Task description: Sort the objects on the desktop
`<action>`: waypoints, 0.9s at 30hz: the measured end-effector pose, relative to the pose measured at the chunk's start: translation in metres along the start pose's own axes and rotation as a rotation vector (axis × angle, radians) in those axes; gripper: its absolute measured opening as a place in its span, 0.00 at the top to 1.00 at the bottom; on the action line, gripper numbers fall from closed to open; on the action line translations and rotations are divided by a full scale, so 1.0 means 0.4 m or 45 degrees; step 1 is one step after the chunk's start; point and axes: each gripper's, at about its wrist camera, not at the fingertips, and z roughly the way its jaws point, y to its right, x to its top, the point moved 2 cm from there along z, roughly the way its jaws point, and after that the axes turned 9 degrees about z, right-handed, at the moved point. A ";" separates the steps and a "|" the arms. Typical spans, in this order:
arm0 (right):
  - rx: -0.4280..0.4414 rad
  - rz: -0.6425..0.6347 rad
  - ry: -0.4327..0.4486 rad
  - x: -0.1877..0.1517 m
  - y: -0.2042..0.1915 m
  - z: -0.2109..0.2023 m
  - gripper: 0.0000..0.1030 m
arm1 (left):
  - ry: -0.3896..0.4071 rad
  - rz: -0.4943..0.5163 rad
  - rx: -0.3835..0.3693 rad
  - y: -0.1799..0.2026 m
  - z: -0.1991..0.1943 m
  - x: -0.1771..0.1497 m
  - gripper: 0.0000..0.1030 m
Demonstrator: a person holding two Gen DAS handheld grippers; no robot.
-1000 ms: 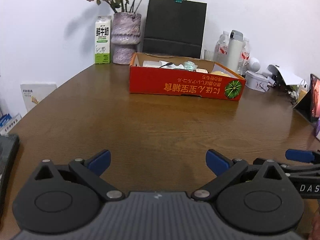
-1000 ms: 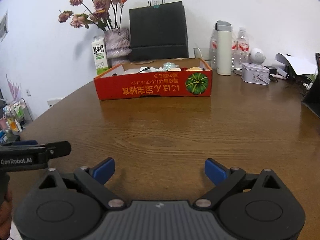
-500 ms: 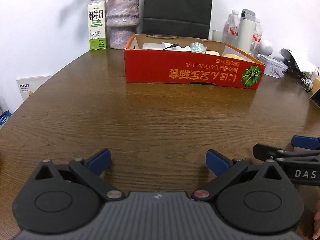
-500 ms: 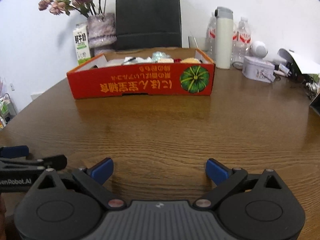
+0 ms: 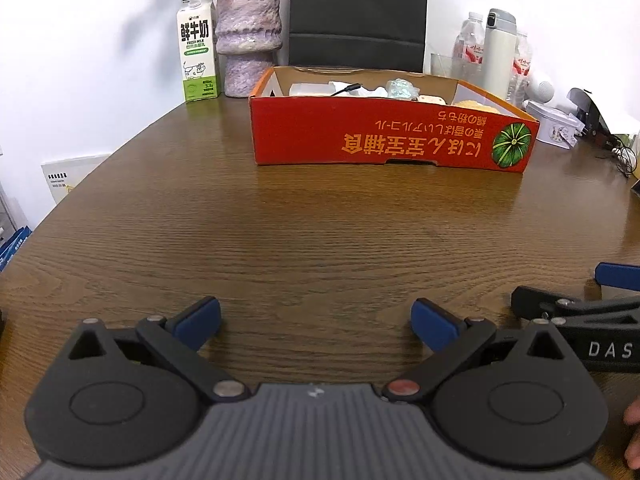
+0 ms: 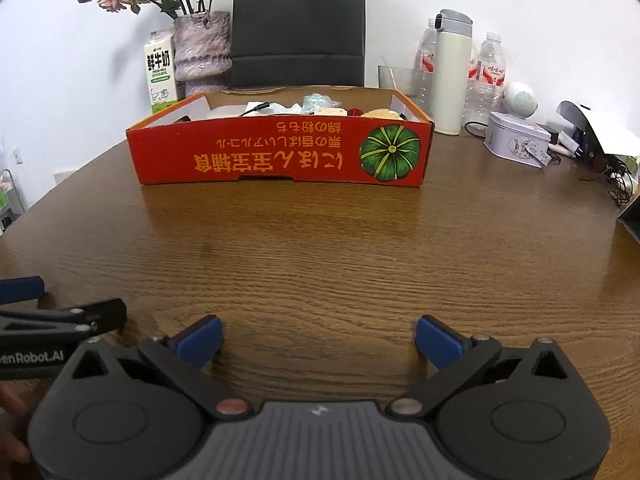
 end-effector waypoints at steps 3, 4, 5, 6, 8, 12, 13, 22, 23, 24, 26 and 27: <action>0.000 0.000 0.000 0.001 0.001 0.002 0.00 | 0.003 0.011 -0.017 -0.003 0.004 0.003 0.00; 0.001 0.000 0.000 0.002 0.001 0.002 0.00 | 0.003 0.014 -0.020 -0.003 0.005 0.003 0.00; 0.000 0.000 0.000 0.002 0.001 0.002 0.00 | 0.003 0.015 -0.022 -0.004 0.006 0.004 0.00; 0.000 0.000 0.000 0.001 0.000 0.002 0.00 | 0.003 0.015 -0.021 -0.004 0.007 0.004 0.00; 0.001 -0.001 0.000 0.001 0.000 0.002 0.00 | 0.003 0.015 -0.021 -0.004 0.007 0.004 0.00; 0.001 -0.001 0.000 0.001 0.000 0.002 0.00 | 0.004 0.016 -0.021 -0.004 0.007 0.004 0.00; 0.001 -0.001 0.000 0.001 0.000 0.002 0.00 | 0.004 0.016 -0.021 -0.004 0.008 0.004 0.00; 0.001 -0.001 0.000 0.000 -0.001 0.002 0.00 | 0.004 0.016 -0.021 -0.005 0.007 0.004 0.00; 0.001 -0.001 0.000 0.001 -0.001 0.002 0.00 | 0.004 0.016 -0.021 -0.005 0.007 0.004 0.00; 0.001 -0.001 0.001 0.000 -0.001 0.002 0.00 | 0.004 0.016 -0.021 -0.005 0.006 0.004 0.00; 0.001 -0.001 0.001 0.000 -0.001 0.002 0.00 | 0.004 0.016 -0.021 -0.005 0.006 0.004 0.00; 0.001 -0.001 0.001 0.000 -0.002 0.002 0.00 | 0.004 0.015 -0.021 -0.005 0.006 0.004 0.00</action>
